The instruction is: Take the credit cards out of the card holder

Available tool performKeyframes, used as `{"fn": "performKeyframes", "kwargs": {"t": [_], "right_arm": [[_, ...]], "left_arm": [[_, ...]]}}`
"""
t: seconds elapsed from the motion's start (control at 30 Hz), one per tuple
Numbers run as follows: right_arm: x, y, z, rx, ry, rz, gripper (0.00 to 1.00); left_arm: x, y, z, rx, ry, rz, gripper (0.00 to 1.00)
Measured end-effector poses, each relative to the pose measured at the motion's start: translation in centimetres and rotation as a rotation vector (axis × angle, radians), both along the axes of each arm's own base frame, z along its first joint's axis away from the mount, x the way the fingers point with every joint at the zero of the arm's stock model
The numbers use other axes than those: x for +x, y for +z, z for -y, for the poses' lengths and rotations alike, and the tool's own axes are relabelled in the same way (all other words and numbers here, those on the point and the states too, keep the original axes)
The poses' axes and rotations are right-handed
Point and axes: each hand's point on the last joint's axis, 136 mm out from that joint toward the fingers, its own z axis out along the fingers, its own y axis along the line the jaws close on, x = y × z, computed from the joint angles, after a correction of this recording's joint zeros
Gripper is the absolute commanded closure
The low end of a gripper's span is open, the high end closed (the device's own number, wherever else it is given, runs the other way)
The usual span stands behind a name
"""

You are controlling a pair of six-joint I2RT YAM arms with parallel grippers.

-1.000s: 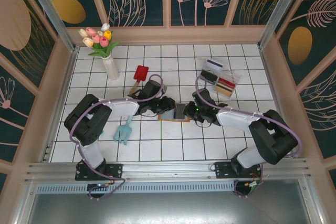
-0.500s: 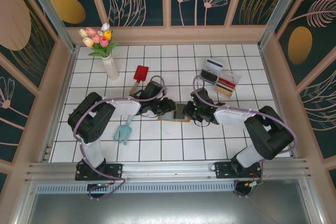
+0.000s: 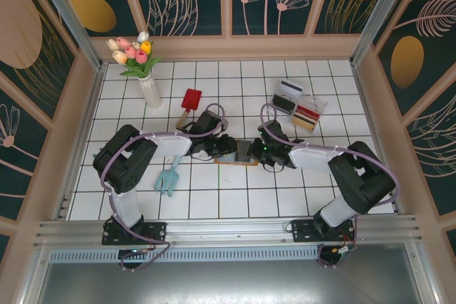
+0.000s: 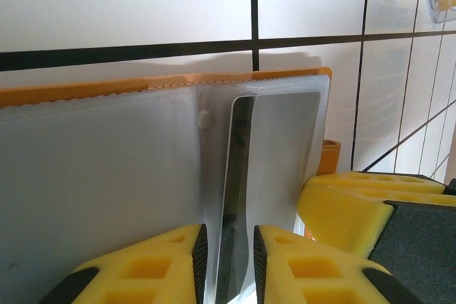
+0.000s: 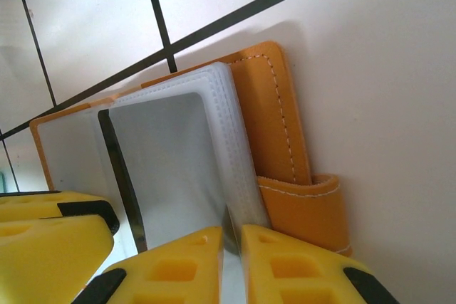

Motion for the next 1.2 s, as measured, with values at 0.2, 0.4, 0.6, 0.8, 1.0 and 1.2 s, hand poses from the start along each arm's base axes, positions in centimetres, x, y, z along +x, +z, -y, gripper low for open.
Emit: {"fn": "performKeyframes", "kwargs": {"t": [0.2,0.4,0.6,0.8,1.0,1.2], "right_arm": [[0.1,-0.1,-0.3,0.009,0.006,-0.004,0.83],[0.1,-0.2,-0.4,0.016,0.01,-0.006,0.84],[0.1,-0.1,-0.5,0.017,0.01,-0.004,0.83],[0.1,-0.2,-0.4,0.016,0.008,-0.006,0.83],[0.1,-0.2,-0.3,0.005,0.004,-0.009,0.83],[0.2,-0.2,-0.3,0.004,0.003,-0.009,0.82]], "left_arm": [[-0.1,-0.5,-0.1,0.01,-0.01,-0.001,0.75],[-0.2,-0.4,0.2,-0.005,-0.021,-0.003,0.76],[-0.3,-0.4,0.3,-0.011,-0.034,-0.002,0.83],[-0.3,-0.4,0.2,-0.003,-0.047,0.014,0.92],[-0.2,0.1,-0.3,0.023,-0.054,0.053,0.95],[-0.3,1.4,-1.4,0.058,-0.053,0.1,1.0]]}}
